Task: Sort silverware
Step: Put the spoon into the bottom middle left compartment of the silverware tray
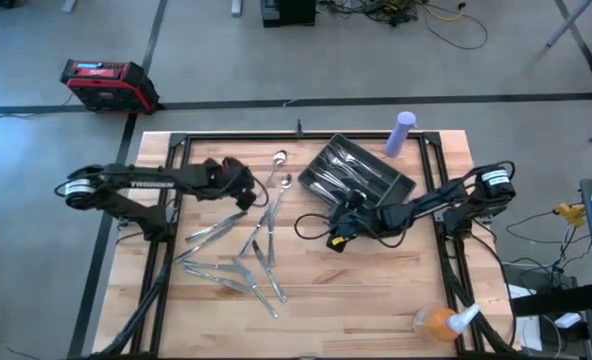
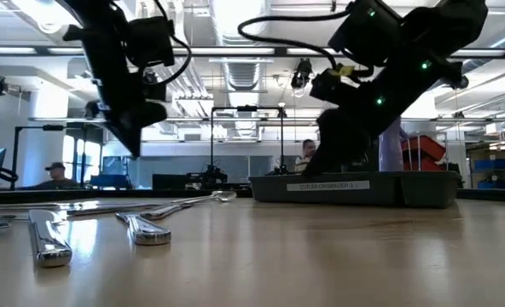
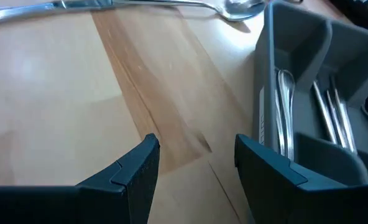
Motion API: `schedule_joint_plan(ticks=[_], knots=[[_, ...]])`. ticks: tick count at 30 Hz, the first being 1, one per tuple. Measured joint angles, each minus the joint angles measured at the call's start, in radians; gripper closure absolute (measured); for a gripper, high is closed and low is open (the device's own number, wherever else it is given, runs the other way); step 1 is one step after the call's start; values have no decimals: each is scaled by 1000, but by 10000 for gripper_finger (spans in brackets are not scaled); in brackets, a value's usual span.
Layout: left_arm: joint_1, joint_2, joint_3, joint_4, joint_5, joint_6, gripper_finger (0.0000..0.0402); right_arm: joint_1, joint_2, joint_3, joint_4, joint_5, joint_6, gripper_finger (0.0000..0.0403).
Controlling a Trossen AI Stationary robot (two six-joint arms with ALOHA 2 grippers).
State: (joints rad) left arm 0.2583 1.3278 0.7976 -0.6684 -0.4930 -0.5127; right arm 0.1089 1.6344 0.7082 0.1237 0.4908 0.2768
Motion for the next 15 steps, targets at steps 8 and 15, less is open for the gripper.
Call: schedule_joint_plan(ticks=[8, 15], knots=[[148, 148, -33, 519, 168, 243, 322, 1, -13, 0, 73, 0, -11, 213], [247, 363, 4, 818, 145, 250, 233, 22, -35, 1, 64, -51, 28, 213]])
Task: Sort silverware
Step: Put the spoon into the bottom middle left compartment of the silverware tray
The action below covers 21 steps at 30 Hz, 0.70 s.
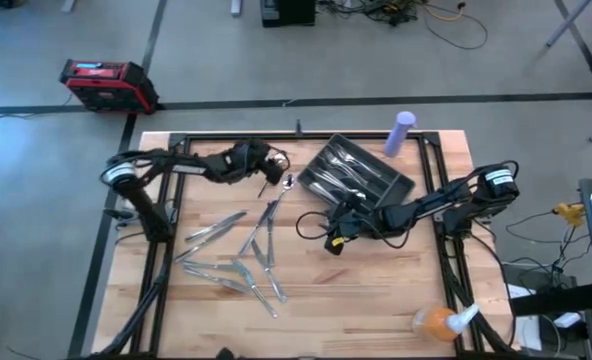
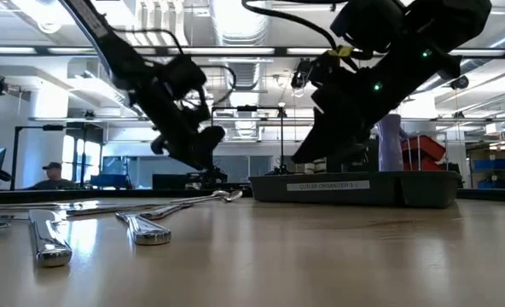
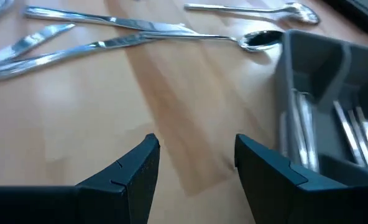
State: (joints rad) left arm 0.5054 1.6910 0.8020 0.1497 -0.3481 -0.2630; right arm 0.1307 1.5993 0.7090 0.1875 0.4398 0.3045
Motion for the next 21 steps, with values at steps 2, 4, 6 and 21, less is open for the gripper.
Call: schedule_joint_plan(ticks=[2, 4, 6, 21], knots=[[20, 52, 24, -10, 24, -44, 214, 10, 2, 4, 3, -3, 19, 213], [31, 109, 60, 0, 94, -70, 198, 11, 1, 5, -9, -5, 34, 213], [32, 152, 80, -3, 156, -71, 184, 11, 1, 8, -8, -3, 37, 213], [-2, 220, 168, -137, 65, -25, 210, 6, -21, 55, -21, -2, 73, 213]])
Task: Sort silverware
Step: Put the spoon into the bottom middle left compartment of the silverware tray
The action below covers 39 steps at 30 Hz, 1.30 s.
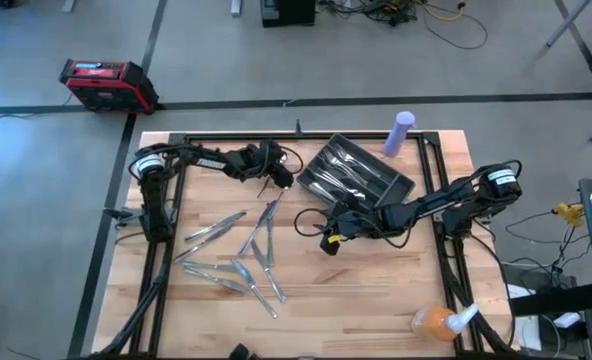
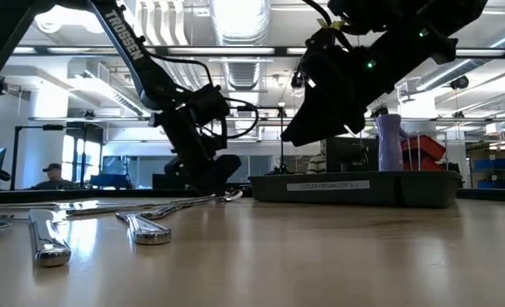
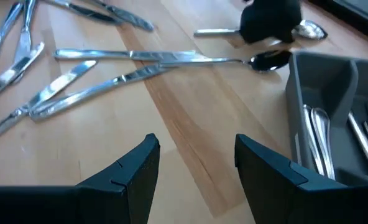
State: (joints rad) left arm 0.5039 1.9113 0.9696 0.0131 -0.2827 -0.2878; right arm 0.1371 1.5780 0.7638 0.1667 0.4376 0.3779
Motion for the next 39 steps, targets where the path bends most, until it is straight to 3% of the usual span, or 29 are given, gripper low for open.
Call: schedule_joint_plan(ticks=[11, 17, 20, 24, 29, 34, 39], knots=[[-64, 16, -19, -11, 64, 41, 389, 0, -8, 9, 1, -1, -13, 213], [-120, -113, -116, -39, 111, 95, 396, 8, -9, 36, -1, -46, -170, 213], [-125, -252, -213, -17, 222, 103, 398, 12, -9, 47, 2, -46, -266, 213], [-115, -477, -367, 165, 417, 88, 399, 11, -4, 54, 32, -17, -397, 213], [-101, -675, -534, 397, 558, 40, 400, 4, 11, 69, 161, 64, -515, 213], [-107, -748, -638, 634, 729, -24, 401, -19, 35, 68, 346, 0, -630, 213], [-121, -744, -697, 849, 860, 82, 401, -48, 93, 88, 542, -95, -640, 213]])
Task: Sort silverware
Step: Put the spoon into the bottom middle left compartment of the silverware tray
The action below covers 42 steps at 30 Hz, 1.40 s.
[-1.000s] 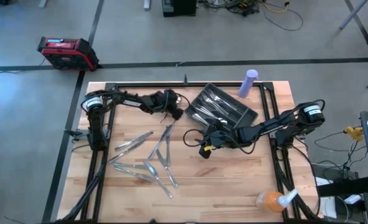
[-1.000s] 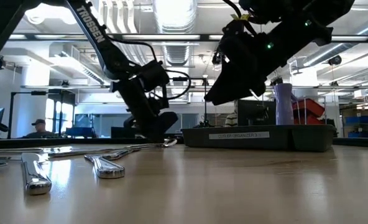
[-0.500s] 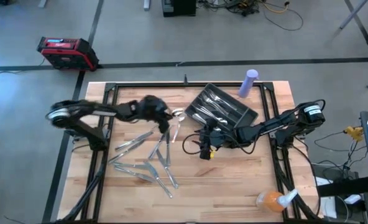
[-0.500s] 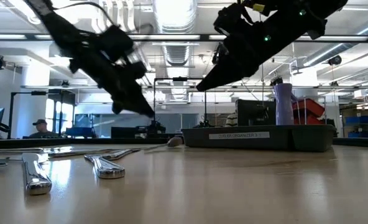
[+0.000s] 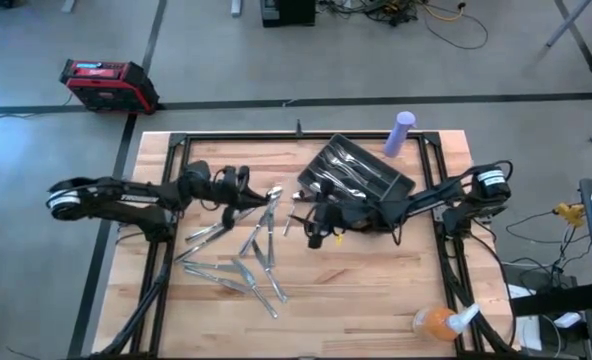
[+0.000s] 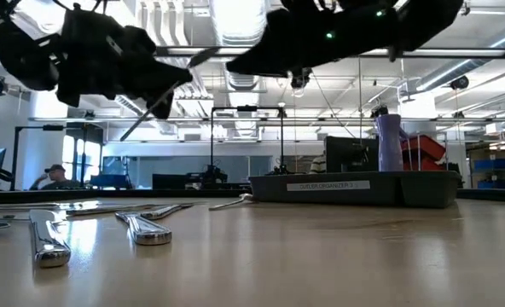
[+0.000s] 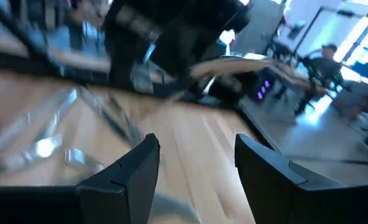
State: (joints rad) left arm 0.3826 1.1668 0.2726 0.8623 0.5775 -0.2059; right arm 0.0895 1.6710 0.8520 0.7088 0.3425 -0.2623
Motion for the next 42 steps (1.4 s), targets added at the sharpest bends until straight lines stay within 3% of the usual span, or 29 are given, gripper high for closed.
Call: schedule_joint_plan(ticks=[6, 12, 19, 25, 31, 36, 42], knots=[[-17, 38, -6, 144, 145, 60, 401, -33, 129, 118, 61, -108, 52, 213], [-21, 71, -8, 151, 154, 97, 401, -38, 197, 277, 46, -185, 9, 213], [-24, 63, -7, 199, 201, 116, 399, -45, 196, 373, -129, -199, 16, 221], [-25, 79, -7, 210, 199, 125, 399, -46, 197, 373, -130, -197, 4, 270], [-26, 96, -6, 225, 181, 139, 400, -50, 198, 377, -158, -204, 1, 386], [-22, 91, -6, 208, 173, 146, 393, -52, 194, 377, -165, -203, -6, 396], [-22, 95, -6, 154, 150, 161, 345, -53, 186, 380, -190, -196, -45, 400]])
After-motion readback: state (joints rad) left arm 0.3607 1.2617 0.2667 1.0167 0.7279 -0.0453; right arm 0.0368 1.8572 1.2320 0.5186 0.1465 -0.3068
